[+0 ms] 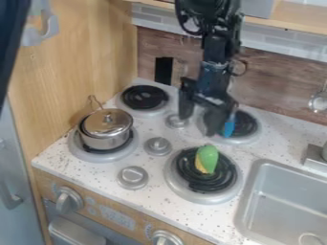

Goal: MOVE BLUE SPATULA TO SIDE OF POT

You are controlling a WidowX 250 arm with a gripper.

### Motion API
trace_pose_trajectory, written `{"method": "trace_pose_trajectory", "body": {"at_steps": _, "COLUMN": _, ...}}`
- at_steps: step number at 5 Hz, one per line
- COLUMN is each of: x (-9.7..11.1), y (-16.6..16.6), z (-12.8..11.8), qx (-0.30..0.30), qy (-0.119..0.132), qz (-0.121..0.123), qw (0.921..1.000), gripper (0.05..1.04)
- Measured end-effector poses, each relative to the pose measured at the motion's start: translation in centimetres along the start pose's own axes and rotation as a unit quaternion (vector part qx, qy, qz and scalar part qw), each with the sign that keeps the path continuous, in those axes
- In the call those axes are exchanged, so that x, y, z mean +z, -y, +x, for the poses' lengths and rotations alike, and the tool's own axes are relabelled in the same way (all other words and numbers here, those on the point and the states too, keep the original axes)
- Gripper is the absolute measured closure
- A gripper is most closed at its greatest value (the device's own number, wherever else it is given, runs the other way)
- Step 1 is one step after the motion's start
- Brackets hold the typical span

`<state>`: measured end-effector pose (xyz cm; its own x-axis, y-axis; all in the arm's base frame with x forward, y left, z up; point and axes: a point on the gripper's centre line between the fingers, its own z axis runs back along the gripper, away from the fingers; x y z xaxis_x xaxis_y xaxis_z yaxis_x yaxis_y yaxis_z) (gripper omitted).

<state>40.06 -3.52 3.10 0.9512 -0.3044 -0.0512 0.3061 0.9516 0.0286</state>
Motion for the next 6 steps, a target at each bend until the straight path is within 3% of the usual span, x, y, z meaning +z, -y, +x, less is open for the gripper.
{"method": "trace_pose_trajectory", "body": {"at_steps": 1, "x": 0.6, "y": -0.2, "z": 2.4, "qx": 0.022, "qy": 0.038, "qz": -0.004, "qw": 0.9990, "gripper": 0.085}}
{"method": "trace_pose_trajectory", "body": {"at_steps": 2, "x": -0.3, "y": -0.7, "z": 4.4, "qx": 0.107, "qy": 0.081, "qz": 0.023, "qw": 0.9907, "gripper": 0.085}}
{"method": "trace_pose_trajectory", "body": {"at_steps": 4, "x": -2.5, "y": -2.1, "z": 6.3, "qx": 0.261, "qy": 0.209, "qz": 0.073, "qw": 0.9396, "gripper": 0.085}}
{"method": "trace_pose_trajectory", "body": {"at_steps": 6, "x": -7.0, "y": 0.9, "z": 9.3, "qx": 0.227, "qy": 0.233, "qz": -0.032, "qw": 0.9451, "gripper": 0.085}}
